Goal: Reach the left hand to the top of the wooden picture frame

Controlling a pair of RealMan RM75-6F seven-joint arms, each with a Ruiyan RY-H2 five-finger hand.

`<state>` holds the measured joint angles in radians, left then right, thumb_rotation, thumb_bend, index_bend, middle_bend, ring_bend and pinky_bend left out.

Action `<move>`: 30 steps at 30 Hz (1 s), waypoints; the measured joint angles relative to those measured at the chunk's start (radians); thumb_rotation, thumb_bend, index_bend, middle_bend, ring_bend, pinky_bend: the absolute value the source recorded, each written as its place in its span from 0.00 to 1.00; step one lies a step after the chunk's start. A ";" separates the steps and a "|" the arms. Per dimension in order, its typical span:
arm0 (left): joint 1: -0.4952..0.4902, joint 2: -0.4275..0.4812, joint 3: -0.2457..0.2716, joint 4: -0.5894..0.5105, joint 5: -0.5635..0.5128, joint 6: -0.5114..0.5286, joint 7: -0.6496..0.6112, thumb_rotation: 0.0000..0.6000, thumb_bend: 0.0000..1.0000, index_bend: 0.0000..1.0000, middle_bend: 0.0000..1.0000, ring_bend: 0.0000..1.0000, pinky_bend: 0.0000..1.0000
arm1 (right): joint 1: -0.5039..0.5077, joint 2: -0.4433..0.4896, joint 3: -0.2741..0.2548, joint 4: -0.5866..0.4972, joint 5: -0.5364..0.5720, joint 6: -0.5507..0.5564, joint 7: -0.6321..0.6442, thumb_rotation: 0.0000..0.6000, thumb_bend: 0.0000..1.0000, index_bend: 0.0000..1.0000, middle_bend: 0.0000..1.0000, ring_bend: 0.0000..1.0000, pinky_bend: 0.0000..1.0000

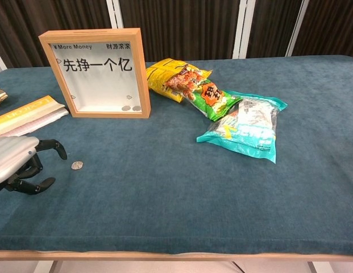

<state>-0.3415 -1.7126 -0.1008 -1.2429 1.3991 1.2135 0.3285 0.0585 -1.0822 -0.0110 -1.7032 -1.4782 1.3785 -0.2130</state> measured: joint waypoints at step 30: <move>-0.059 -0.142 -0.022 0.179 -0.041 0.017 0.088 1.00 0.35 0.46 1.00 1.00 1.00 | 0.000 0.006 0.000 -0.003 0.004 0.002 0.008 1.00 0.17 0.00 0.00 0.00 0.00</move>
<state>-0.4010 -1.8543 -0.1225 -1.0635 1.3585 1.2301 0.4167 0.0586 -1.0761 -0.0113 -1.7062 -1.4746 1.3806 -0.2046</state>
